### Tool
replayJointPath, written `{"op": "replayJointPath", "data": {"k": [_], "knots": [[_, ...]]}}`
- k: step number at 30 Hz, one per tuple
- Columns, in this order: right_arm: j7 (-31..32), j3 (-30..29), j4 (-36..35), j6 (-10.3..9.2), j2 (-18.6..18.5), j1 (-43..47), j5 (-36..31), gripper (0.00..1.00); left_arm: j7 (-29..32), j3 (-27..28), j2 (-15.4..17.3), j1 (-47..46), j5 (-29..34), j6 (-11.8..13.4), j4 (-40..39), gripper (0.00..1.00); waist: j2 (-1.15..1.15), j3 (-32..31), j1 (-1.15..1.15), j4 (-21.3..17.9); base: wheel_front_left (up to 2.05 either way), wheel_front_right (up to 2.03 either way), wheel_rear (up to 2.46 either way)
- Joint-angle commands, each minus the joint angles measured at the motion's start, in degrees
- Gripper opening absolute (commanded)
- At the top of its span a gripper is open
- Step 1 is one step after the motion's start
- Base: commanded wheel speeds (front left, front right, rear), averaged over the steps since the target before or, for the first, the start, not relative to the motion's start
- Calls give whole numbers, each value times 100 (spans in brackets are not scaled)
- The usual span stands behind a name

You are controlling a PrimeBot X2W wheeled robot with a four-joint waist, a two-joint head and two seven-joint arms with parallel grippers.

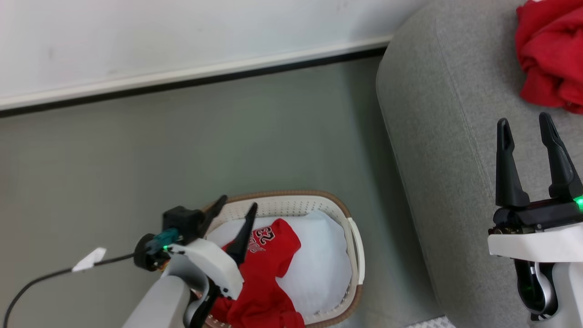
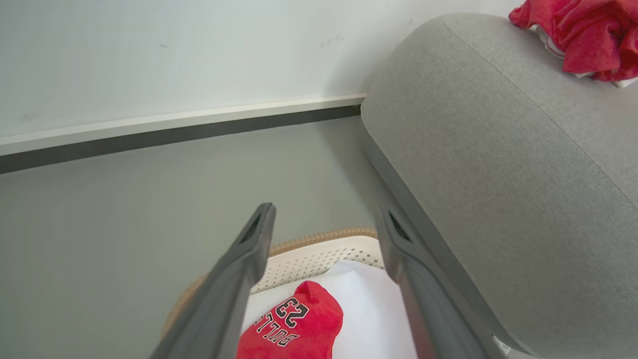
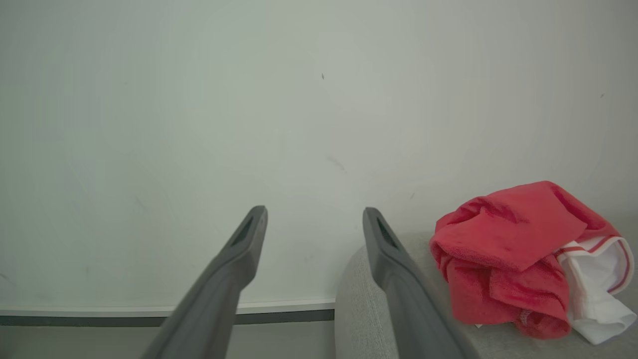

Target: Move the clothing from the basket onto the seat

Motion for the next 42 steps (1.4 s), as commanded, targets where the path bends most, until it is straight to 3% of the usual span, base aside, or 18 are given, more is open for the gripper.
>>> {"op": "replayJointPath", "data": {"k": [1,20,28,36,42], "knots": [[2,-22,-50,-13,63,-123,-48,100,127,-225,83,-195,-98,11,240,100,0,264,-1,-97,0,0,0],[2,-45,-308,-13,423,-557,-81,100,1151,-2210,234,-1505,-398,11,2543,100,0,1398,-1,-681,0,0,0],[2,65,-423,-13,516,-817,-32,100,1668,-3008,349,-2117,-138,11,3377,100,0,1958,-1,-917,0,0,0],[2,149,-484,-13,536,-1040,117,100,2044,-4019,505,-2702,682,11,3951,100,0,2414,-1,-1093,0,0,0],[2,173,-502,-13,536,-1114,264,100,2167,-4370,515,-2861,903,10,4129,100,0,2598,-1,-1201,0,0,0]]}}
